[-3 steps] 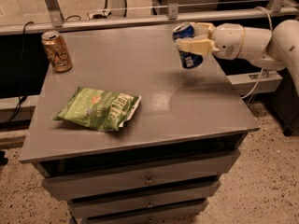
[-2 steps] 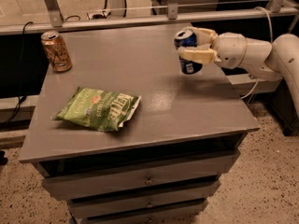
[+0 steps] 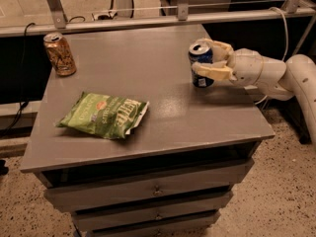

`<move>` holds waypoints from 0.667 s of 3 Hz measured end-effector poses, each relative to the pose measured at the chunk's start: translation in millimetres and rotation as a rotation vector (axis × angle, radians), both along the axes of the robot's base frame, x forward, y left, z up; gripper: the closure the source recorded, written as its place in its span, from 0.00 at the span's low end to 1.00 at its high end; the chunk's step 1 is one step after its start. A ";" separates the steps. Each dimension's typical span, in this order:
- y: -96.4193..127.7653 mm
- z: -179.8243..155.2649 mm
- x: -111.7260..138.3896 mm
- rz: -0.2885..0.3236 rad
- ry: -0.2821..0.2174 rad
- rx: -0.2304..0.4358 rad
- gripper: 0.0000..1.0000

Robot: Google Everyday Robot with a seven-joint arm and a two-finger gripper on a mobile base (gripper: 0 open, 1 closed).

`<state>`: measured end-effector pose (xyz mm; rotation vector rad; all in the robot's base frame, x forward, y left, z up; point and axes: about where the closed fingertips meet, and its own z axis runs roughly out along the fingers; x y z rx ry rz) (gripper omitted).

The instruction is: Place pepsi can upright

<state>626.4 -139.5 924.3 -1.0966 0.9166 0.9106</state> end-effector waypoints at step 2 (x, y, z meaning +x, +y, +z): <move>-10.0 -22.7 2.7 0.027 0.075 0.032 0.74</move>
Offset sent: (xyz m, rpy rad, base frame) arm 0.0053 -0.0215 -0.0361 0.0444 0.1300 0.0322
